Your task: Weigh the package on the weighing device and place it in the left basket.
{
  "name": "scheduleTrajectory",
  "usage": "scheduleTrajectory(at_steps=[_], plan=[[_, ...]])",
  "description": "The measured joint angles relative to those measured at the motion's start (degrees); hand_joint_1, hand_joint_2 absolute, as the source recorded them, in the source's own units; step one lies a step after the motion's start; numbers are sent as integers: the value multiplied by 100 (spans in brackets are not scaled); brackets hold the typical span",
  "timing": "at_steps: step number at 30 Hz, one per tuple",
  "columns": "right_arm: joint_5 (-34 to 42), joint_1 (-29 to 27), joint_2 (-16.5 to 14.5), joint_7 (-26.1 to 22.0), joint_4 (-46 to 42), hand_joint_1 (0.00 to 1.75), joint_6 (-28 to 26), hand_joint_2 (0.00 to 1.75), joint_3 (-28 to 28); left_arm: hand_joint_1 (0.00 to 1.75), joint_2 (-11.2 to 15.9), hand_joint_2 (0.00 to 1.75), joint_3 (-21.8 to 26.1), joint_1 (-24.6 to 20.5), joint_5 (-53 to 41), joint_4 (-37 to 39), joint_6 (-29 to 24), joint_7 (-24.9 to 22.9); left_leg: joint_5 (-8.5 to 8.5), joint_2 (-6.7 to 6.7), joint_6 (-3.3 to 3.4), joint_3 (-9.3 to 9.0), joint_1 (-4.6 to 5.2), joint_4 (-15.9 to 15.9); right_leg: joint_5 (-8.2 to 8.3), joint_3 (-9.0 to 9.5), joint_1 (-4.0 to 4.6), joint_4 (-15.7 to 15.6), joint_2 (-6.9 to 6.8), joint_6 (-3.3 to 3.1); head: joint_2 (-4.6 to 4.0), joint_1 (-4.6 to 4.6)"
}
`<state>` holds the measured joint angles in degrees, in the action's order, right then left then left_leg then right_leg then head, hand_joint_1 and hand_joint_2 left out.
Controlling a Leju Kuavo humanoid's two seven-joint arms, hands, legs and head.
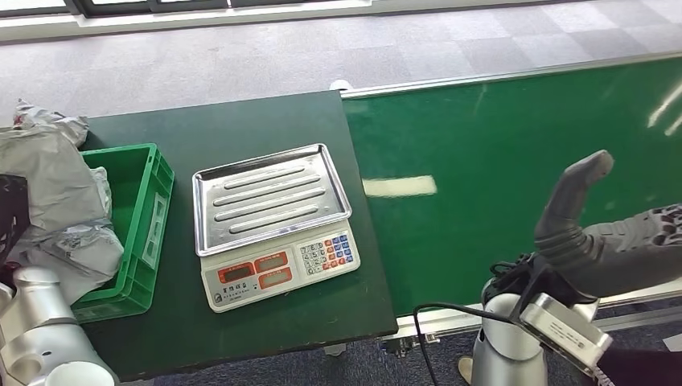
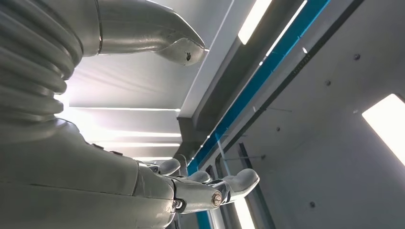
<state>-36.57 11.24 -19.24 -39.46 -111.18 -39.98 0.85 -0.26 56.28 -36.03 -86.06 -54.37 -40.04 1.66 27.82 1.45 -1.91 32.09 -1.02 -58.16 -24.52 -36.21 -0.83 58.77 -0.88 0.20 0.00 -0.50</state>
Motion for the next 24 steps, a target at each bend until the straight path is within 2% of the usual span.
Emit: scheduleTrajectory(at_steps=[3,4,5,7,8,9,12,17,19,22,24], plan=[[8,-52,9,-37,-3,0,0,175,0,175,107,175,-12,202,15,182,0,-453,0,-2,0,3,0,-1,0,0,-1,-1,-1,0,0,1],[10,-64,10,-45,-3,0,0,175,0,140,128,175,-18,244,16,224,0,-494,0,-1,0,4,1,-1,0,0,-1,-1,-1,0,0,2],[12,-76,13,-50,-3,0,0,175,0,97,150,175,-26,272,17,261,0,-515,0,-1,0,4,2,-1,1,0,-2,-1,-1,1,0,2],[4,-99,18,-42,-3,0,0,175,1,10,184,87,-39,302,24,319,0,-540,0,-1,1,4,3,-2,1,1,-4,-2,-1,1,0,2],[-21,-109,20,-17,-7,0,0,175,2,0,202,44,-43,309,35,356,0,-535,0,-1,1,4,4,-2,1,1,-4,-2,-1,1,0,2],[-62,-117,22,21,-15,0,0,175,4,0,223,0,-44,311,54,394,0,-514,0,-1,0,3,4,-2,1,1,-4,-2,-1,1,0,2],[-193,-131,22,133,-59,0,0,175,7,0,247,0,-44,309,161,486,0,-296,0,-2,0,1,3,-2,2,0,-3,-1,-1,1,0,1],[-263,-137,22,175,-98,0,0,175,10,0,23,0,-42,261,510,223,-1,678,-1,-2,-1,2,2,-2,4,0,-2,-1,-1,-2,0,2],[-304,-135,22,226,-99,0,0,175,11,0,-127,0,-32,192,738,15,-1,1254,-1,-3,0,3,3,-3,5,1,-3,-1,-2,-3,0,2],[-358,-131,24,276,-97,0,0,175,14,0,-384,0,53,34,1305,-320,-2,2398,-1,-5,0,4,4,-4,6,3,-4,-1,-5,-2,0,1],[-371,-127,25,278,-86,0,0,175,16,0,-565,0,73,-51,2119,-487,-2,3145,-1,-5,0,4,4,-4,7,4,-5,-1,-6,-2,0,2]])
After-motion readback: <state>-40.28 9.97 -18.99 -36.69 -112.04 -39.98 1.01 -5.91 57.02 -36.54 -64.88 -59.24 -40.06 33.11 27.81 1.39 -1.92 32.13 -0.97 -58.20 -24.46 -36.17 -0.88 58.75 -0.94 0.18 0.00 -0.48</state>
